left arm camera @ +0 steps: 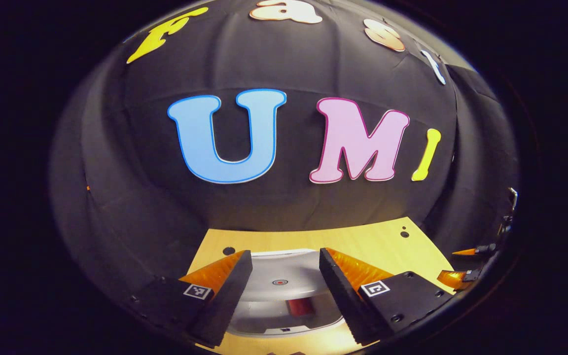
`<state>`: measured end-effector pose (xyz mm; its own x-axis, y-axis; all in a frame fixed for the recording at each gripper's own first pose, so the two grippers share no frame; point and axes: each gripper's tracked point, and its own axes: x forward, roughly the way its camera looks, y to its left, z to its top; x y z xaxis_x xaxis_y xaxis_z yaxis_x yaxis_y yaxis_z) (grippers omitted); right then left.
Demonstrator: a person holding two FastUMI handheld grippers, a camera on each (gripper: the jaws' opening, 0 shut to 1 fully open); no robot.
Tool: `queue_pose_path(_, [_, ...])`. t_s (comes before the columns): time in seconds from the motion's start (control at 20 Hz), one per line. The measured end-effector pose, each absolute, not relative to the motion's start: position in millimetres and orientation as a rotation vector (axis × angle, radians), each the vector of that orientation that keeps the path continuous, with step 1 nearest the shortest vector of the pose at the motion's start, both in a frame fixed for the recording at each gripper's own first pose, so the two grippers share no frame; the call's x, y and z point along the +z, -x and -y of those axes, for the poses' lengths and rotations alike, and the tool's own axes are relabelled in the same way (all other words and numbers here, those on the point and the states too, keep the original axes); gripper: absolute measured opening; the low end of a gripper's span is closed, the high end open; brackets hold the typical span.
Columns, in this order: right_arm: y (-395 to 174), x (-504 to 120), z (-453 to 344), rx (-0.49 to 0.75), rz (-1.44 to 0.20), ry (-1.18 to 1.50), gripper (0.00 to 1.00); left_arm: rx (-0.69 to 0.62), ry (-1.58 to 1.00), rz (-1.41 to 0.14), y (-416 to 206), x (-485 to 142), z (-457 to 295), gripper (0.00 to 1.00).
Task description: Press the lid of the desktop garbage bin to open it, pick up the crumpled paper on the desktop and throw it into the bin, then pick up the pop can on the desktop and drop it into the bin, and finally close the garbage bin lid.
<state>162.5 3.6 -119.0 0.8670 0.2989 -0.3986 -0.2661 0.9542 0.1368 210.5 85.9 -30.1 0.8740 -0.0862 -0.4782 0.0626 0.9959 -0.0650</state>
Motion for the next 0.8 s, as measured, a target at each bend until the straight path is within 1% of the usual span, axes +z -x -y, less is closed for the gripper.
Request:
queue_pose_path(0.05, [-161,-119,-8,0.304,-0.431,-0.083,0.98,-0.080,0.082,-0.561,-204,-45,-85,0.93])
queue_pose_path(0.15, [-161,-120,-12,0.312,-0.427,-0.088,0.98,-0.085,0.083,-0.619,-200,-60,-87,0.95])
queue_pose_path(0.25, [-162,-122,-12,0.314,-0.427,-0.087,0.98,-0.097,0.064,-0.680,-193,-75,-87,0.92])
queue_pose_path(0.45, [-161,-125,-8,0.308,-0.427,-0.098,0.98,-0.112,0.000,-0.795,-187,-111,-89,0.92])
queue_pose_path(0.5, [-160,-124,-4,0.298,-0.421,-0.090,0.98,-0.116,-0.009,-0.811,-184,-121,-89,0.93])
queue_pose_path(0.6, [-158,-126,2,0.284,-0.417,-0.080,0.98,-0.132,-0.037,-0.791,-187,-121,-91,0.95])
queue_pose_path(0.8, [-153,-130,7,0.273,-0.422,-0.090,0.98,-0.141,-0.045,-0.805,-192,-127,-91,0.94])
